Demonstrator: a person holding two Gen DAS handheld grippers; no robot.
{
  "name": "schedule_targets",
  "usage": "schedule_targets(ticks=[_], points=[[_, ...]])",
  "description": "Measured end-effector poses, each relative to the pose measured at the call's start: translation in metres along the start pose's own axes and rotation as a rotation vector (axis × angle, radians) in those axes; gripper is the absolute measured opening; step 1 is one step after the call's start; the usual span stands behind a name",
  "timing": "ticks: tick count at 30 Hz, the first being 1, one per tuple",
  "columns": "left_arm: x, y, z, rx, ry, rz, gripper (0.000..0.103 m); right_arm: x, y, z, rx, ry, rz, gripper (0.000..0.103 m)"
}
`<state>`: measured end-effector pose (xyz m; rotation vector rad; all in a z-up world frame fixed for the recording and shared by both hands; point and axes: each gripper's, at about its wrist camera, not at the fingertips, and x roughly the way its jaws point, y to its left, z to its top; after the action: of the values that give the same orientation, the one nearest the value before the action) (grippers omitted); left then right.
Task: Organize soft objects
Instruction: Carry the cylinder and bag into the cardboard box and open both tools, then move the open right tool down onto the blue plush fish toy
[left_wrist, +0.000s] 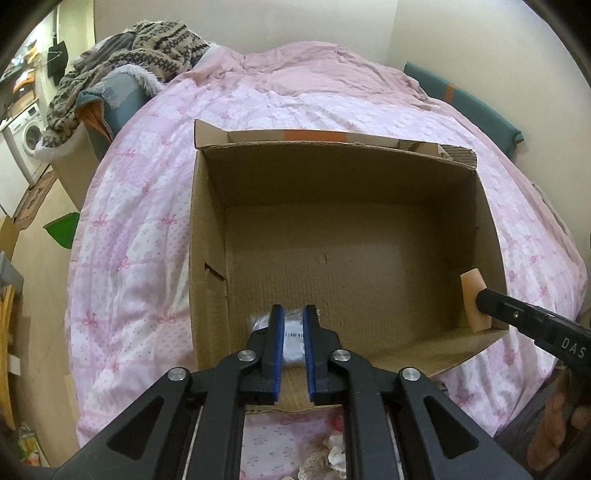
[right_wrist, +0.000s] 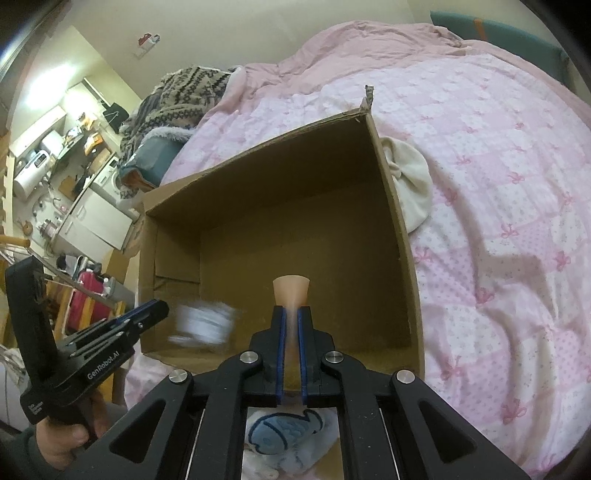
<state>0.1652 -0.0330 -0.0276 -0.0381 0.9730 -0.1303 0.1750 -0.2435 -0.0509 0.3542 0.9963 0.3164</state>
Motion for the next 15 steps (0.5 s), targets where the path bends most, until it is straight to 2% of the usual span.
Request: schedule_targets(ticks=[4, 6, 7, 8, 9, 11, 15], points=[[-0.002, 0.001, 0.001, -0.006, -0.01, 0.001, 0.027, -0.001, 0.0, 0.001, 0.007, -0.004, -0.005, 0.013], [-0.004, 0.001, 0.002, -0.008, -0.019, 0.006, 0.042, -0.002, 0.0, 0.001, 0.01, -0.005, 0.001, 0.017], [-0.006, 0.001, 0.002, -0.009, -0.028, 0.011, 0.056, -0.002, -0.001, 0.001, 0.014, -0.005, 0.004, 0.023], [-0.008, 0.001, 0.003, -0.011, -0.042, 0.02, 0.066, -0.002, -0.001, 0.002, 0.017, -0.005, 0.004, 0.028], [-0.01, 0.001, 0.003, -0.012, -0.055, 0.027, 0.068, -0.002, -0.001, 0.002, 0.02, -0.004, 0.005, 0.033], [-0.013, 0.002, 0.004, -0.013, -0.065, 0.032, 0.069, -0.003, -0.002, 0.003, 0.031, -0.011, 0.009, 0.072], [-0.011, 0.004, 0.005, -0.019, -0.052, 0.044, 0.069, -0.009, -0.001, 0.004, 0.027, -0.039, 0.013, 0.074]])
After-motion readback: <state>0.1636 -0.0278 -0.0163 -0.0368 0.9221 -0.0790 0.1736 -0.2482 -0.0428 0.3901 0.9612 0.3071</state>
